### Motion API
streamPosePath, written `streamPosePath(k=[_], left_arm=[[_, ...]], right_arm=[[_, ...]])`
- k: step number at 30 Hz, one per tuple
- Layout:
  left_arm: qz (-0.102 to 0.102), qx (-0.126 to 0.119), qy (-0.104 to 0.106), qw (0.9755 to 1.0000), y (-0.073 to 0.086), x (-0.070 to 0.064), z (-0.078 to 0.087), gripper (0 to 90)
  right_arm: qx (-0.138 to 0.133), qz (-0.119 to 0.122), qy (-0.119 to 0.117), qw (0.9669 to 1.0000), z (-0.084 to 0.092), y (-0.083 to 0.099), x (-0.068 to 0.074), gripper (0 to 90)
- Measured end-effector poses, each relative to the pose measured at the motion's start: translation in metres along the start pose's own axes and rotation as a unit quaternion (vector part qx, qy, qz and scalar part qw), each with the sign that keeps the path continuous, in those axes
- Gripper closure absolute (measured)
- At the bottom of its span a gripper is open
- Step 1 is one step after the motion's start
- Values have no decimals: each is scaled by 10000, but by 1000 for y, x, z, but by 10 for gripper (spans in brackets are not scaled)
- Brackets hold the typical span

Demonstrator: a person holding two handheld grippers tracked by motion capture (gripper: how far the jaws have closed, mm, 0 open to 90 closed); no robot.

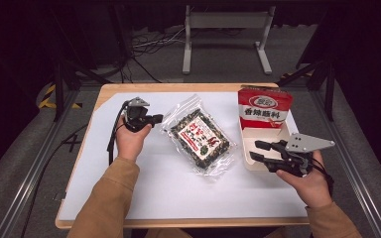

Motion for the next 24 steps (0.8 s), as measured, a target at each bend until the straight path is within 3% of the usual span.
streamPosePath(k=[6,7,10,17,18,24], left_arm=[[-262,-546,-31,9982,-19,-20,30,900],[-262,-546,-31,9982,-19,-20,30,900],[-426,-803,43,9959,-29,-31,45,900],[-856,-1395,59,9865,-44,-59,85,900],[-856,-1395,59,9865,-44,-59,85,900],[-1198,-1636,170,9791,-53,-77,106,900]], right_arm=[[-65,-13,-116,9999,0,-3,4,576],[-65,-13,-116,9999,0,-3,4,576],[-101,-24,-157,9998,1,-4,5,576],[-153,14,-168,9997,3,-6,8,578],[-153,14,-168,9997,3,-6,8,578],[-194,58,-230,9995,3,-9,11,578]])
Point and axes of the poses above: each handheld gripper's, and its own axes: z roughly backward along the jaws, y roughly out of its underside, x roughly to its left, the point moved 1 cm from there along -z, roughly forward along the jaws, and after that the axes turned 15 degrees about -z, right-handed, at the moved point
